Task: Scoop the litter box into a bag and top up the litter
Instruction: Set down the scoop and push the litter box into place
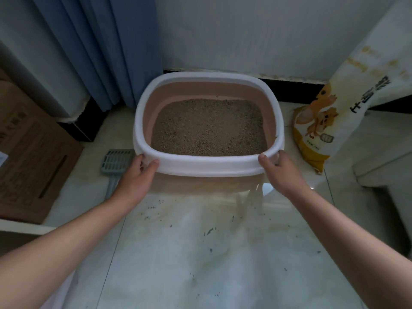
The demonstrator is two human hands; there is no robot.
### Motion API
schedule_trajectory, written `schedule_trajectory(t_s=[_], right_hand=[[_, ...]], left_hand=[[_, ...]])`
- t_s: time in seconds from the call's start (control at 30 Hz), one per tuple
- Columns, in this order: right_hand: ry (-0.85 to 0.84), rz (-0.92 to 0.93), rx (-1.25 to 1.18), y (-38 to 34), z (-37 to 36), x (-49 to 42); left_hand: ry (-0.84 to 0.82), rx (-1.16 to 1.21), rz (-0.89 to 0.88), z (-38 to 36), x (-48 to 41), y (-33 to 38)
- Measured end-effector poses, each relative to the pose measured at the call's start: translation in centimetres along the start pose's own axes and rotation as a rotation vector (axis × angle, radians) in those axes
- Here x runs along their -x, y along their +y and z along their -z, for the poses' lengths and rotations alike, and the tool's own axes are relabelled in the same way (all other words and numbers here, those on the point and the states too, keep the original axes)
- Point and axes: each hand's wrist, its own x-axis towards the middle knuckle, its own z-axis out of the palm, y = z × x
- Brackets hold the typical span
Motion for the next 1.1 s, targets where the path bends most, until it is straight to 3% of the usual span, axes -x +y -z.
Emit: schedule_trajectory(t_s=[0.2, 0.33, 0.53, 0.7, 0.9, 1.1], right_hand=[[-0.057, 0.079, 0.055, -1.7, -3.0, 4.6], [-0.136, 0.168, 0.199, -3.6, -4.6, 6.3], [-0.162, 0.41, 0.542, -5.9, -6.4, 8.0], [-0.161, 0.555, 0.686, -6.3, -9.0, 10.0], [-0.172, 0.669, 0.68, -7.0, -10.0, 10.1], [-0.119, 0.709, 0.655, -7.1, -8.2, 8.2]], left_hand=[[-0.136, -0.193, -0.049, -0.1, 3.0, -0.8], [-0.129, -0.368, -0.154, 0.2, 4.2, -0.2], [-0.029, -0.666, -0.437, 1.9, 6.0, 0.3], [0.011, -0.841, -0.558, 3.2, 7.0, -2.0], [-0.001, -0.862, -0.507, 2.2, 6.6, -3.6], [0.033, -0.715, -0.541, 0.1, 4.3, -1.3]])
